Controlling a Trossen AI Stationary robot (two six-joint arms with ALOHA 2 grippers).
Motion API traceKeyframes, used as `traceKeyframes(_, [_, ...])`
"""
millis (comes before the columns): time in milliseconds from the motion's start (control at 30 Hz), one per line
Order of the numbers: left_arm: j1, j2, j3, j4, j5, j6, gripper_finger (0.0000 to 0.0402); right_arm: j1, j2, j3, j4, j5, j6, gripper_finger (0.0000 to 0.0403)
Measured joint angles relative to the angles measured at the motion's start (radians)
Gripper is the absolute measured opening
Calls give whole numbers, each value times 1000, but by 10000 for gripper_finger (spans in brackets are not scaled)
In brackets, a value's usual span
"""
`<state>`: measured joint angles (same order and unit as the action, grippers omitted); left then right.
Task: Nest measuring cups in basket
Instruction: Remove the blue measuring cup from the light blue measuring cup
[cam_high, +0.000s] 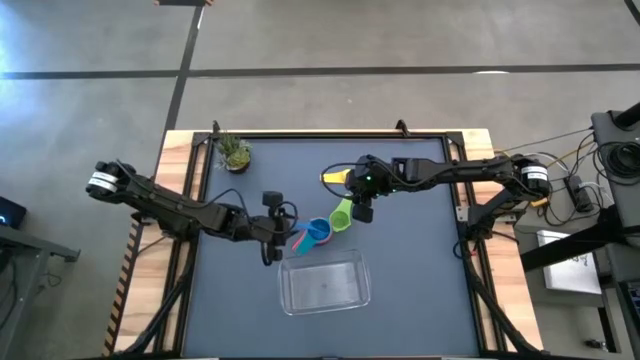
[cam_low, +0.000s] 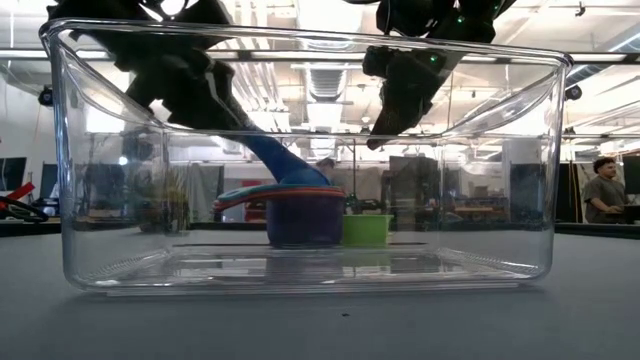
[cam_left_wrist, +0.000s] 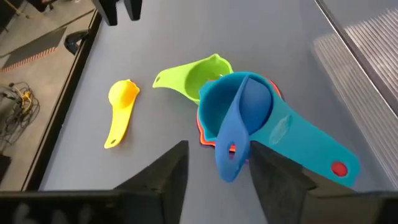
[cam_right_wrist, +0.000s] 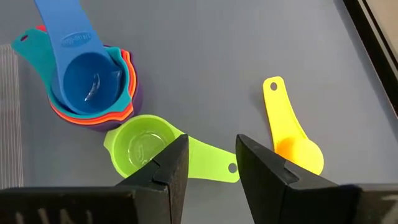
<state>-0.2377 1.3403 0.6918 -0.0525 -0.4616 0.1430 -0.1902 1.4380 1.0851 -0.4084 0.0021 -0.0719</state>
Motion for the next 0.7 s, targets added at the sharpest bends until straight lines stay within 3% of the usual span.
traceKeyframes(267, [-3,0,0,-4,47,59,13,0,0,0,1,0,0,121])
traceKeyframes(367, [-6,-1,0,-1,19,59,5,0,0,0,1,0,0,117])
traceKeyframes(700, [-21,-159,0,-17,-238,89,1,0,0,0,0,-1,0,122])
